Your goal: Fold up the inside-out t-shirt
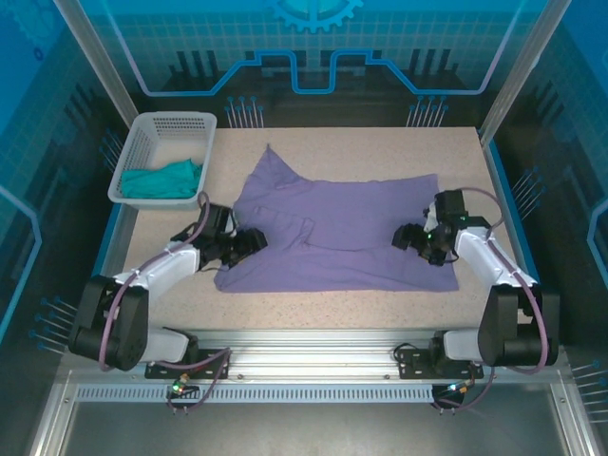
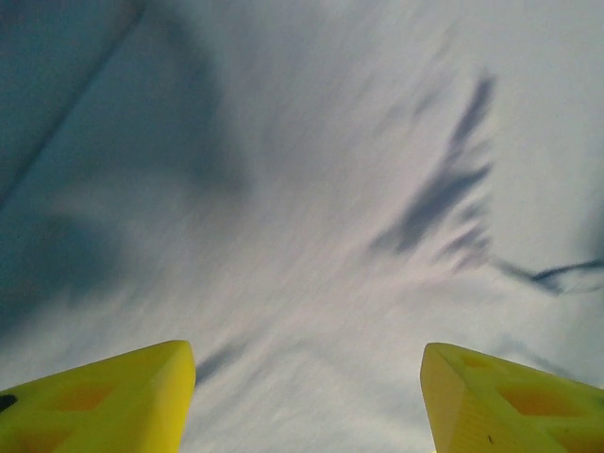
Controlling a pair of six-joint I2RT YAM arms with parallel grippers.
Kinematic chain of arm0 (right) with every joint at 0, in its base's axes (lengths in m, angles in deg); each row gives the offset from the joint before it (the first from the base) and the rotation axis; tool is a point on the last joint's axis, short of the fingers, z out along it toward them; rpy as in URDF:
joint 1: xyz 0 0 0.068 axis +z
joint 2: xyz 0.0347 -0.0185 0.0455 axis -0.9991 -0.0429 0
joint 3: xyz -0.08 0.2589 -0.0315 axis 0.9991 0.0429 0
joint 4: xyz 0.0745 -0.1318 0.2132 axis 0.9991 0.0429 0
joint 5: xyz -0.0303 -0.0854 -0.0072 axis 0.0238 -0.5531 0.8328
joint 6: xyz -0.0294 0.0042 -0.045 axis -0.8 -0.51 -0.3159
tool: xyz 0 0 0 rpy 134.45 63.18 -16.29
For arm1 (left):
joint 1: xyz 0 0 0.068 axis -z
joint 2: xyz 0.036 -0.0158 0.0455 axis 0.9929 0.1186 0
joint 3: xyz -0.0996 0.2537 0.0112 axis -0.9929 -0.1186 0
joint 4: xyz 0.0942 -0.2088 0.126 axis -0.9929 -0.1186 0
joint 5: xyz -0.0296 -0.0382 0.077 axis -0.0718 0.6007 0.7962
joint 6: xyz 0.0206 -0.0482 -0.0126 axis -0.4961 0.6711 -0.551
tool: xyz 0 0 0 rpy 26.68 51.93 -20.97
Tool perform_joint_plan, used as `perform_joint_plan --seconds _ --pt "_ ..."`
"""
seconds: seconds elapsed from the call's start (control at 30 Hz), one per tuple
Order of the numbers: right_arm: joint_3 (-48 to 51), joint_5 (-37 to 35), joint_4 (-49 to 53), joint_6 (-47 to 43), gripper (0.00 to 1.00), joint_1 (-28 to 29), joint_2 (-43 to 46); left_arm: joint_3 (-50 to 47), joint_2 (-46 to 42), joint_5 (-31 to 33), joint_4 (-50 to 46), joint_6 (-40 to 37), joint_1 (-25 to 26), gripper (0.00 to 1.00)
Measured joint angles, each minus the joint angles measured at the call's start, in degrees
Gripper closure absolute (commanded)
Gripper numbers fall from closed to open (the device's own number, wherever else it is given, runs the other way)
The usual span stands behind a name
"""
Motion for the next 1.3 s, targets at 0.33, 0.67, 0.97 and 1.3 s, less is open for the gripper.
perform_joint_plan --seconds 0.33,0.67,0.97,1.3 --pt "-21.53 -8.09 -11.98 -0.74 0.09 -3.69 -21.27 36.57 30.51 1.01 5.53 0.15 -5.18 0.4" --pt "-31.36 -8.72 -12.83 -0.39 0.11 -6.29 -31.69 74.18 58.49 1.27 -8.7 -3.19 -8.83 0.43" --pt "-34.91 -6.88 -10.6 -2.73 0.16 -6.27 -35.36 99.62 74.16 2.08 -22.25 -6.99 -7.58 0.46" --pt "-27.56 -3.78 -4.66 -6.64 0.18 -0.92 -26.43 70.27 54.71 4.96 -17.66 -8.68 -6.84 0.41"
